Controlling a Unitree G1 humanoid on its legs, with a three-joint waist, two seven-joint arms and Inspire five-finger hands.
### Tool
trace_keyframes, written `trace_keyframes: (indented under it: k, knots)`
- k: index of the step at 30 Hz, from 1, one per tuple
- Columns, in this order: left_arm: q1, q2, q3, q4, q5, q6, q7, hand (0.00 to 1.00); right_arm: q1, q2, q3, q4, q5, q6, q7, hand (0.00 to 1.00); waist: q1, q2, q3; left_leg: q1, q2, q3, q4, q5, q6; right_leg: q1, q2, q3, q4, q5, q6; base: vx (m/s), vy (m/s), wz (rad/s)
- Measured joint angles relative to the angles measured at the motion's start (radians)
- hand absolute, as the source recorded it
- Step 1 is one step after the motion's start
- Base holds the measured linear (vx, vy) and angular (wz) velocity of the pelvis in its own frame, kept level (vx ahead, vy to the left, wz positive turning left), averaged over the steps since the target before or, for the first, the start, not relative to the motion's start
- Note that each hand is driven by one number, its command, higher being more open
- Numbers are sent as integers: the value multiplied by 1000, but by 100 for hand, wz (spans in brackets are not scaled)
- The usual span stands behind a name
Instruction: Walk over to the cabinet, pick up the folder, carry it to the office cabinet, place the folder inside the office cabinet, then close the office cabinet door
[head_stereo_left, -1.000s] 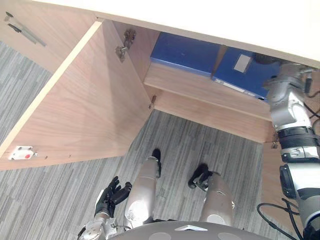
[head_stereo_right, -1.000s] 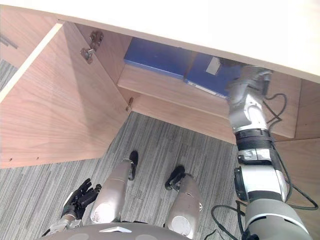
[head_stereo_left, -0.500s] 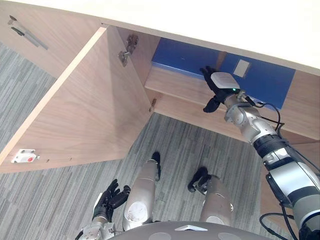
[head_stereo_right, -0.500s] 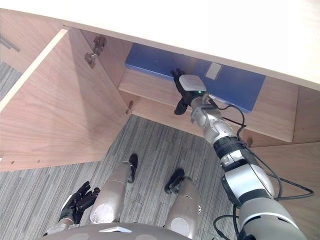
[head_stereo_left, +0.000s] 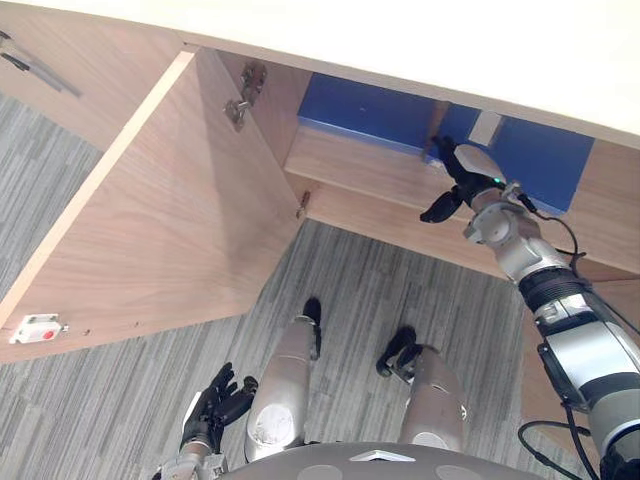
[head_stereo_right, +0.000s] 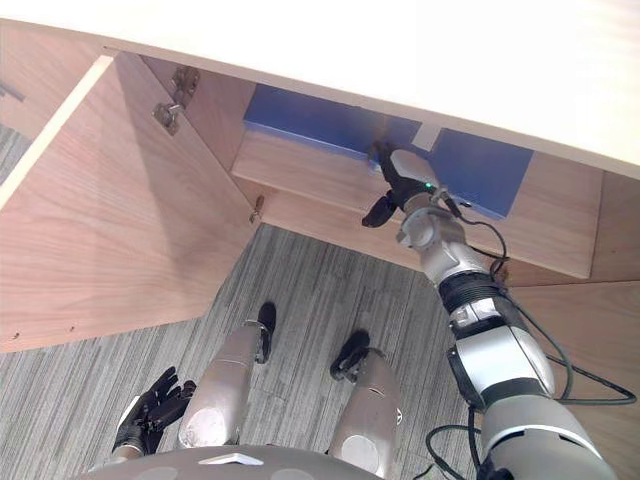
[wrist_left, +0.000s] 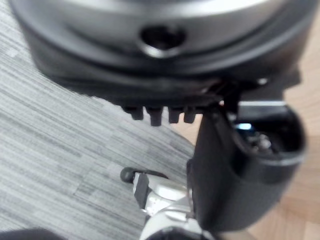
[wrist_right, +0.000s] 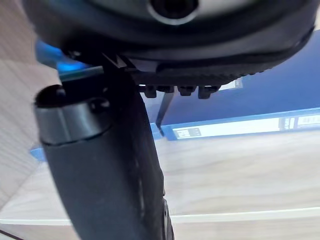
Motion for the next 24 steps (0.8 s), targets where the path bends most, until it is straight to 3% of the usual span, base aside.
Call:
trace_keyframes:
  k: [11,24]
  knots:
    - [0,-16,36,-20,0,-2,9,100,-32,-55,-15,-91,-1,0,27,100,-26,-11,85,-32,2,12,9,-11,1,-42,3,17,1,1,1,28,29,-3]
    - [-20,-33,53,44,0,-4,32,100,-37,-125,-9,-164,0,-22,33,100,-29,-36,127,-58,4,33,15,-30,8,-77,8,43,-9,7,8,30,24,-5]
